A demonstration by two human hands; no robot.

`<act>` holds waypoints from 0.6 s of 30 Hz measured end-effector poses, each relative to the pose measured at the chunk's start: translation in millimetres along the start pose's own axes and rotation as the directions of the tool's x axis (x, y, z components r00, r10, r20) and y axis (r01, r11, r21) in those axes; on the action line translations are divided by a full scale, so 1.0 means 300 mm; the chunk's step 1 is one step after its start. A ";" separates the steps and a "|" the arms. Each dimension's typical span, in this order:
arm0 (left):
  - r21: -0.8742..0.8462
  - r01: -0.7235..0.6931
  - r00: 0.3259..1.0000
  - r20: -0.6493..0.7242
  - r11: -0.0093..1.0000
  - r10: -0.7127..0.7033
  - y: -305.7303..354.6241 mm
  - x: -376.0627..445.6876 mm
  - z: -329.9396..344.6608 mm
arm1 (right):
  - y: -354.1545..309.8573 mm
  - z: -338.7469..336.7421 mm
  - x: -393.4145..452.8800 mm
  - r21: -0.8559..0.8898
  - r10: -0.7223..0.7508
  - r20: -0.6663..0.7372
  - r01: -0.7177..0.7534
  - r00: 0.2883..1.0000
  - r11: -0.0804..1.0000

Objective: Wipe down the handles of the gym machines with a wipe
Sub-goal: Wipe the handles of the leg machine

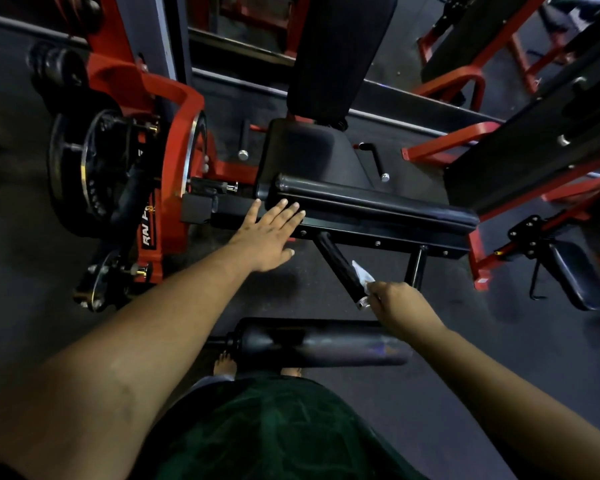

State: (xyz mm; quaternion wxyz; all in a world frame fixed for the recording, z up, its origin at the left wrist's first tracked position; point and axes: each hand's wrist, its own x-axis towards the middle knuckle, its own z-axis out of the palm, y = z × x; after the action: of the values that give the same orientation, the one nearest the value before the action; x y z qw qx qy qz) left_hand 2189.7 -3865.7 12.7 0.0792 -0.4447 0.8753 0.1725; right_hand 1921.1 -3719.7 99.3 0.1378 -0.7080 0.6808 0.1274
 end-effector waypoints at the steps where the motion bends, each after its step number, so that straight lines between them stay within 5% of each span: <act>1: 0.002 0.002 1.000 0.006 1.000 -0.002 -0.001 0.001 -0.001 | -0.004 -0.014 0.017 -0.021 -0.004 -0.025 0.003 1.000 1.000; 4: 0.003 0.008 1.000 0.013 1.000 -0.008 -0.001 0.004 0.000 | -0.076 -0.011 0.129 0.086 -0.068 -0.160 0.083 0.985 0.993; 9: -0.003 0.018 1.000 0.013 1.000 -0.018 0.005 0.001 -0.004 | -0.213 0.079 0.248 0.015 -0.132 -0.102 0.134 0.986 0.991; 14: -0.013 0.017 1.000 0.015 1.000 -0.016 0.003 0.000 -0.002 | -0.092 0.062 0.109 -0.041 -0.198 -0.043 0.196 0.979 0.980; 18: 0.000 0.017 1.000 0.018 1.000 -0.017 0.002 0.000 0.000 | 0.036 0.055 -0.010 0.116 -0.108 -0.037 0.111 0.994 0.987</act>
State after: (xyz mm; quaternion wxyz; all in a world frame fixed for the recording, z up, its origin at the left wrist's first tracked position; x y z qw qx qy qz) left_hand 2189.2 -3865.4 12.7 0.0885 -0.4504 0.8709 0.1758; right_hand 1910.2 -3711.3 84.8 0.1759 -0.7368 0.6492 0.0685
